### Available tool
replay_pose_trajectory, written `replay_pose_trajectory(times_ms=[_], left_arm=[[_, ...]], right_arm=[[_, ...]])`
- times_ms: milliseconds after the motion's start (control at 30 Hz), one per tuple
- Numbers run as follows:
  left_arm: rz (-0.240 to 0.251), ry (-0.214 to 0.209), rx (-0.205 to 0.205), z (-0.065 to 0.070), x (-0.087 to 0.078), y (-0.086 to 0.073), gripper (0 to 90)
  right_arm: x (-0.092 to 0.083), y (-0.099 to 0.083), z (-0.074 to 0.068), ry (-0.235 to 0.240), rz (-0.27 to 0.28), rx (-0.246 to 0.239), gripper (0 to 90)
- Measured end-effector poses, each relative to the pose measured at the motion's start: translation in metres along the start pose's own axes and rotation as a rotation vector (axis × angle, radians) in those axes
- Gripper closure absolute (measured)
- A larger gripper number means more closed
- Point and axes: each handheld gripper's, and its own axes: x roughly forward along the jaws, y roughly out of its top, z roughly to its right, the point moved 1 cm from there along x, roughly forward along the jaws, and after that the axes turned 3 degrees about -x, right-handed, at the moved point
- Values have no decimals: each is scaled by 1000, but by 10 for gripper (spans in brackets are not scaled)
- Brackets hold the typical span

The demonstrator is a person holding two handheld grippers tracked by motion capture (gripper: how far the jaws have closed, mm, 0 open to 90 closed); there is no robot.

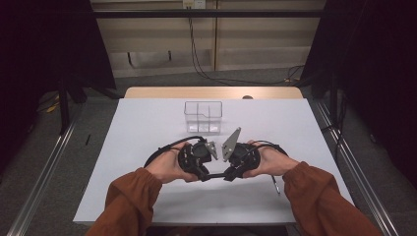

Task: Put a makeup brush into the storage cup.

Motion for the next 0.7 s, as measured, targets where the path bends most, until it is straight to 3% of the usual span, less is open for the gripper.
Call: replay_pose_trajectory(times_ms=[133, 267, 333, 500, 700], left_arm=[[18, 10, -10, -1, 1, -3, 675], [66, 15, -37, -3, 1, -7, 629], [99, 26, -43, -5, 0, -10, 560], [207, 73, -104, -7, -2, -23, 456], [264, 112, -168, -11, -6, -32, 259]], right_arm=[[-2, -3, 0, 3, 5, 20, 809], [-4, -4, 0, 3, 17, 25, 810], [-3, -4, -1, 5, 16, 19, 809], [-4, -8, 0, 0, 21, 38, 809], [-5, -12, 1, -5, 20, 57, 809]])
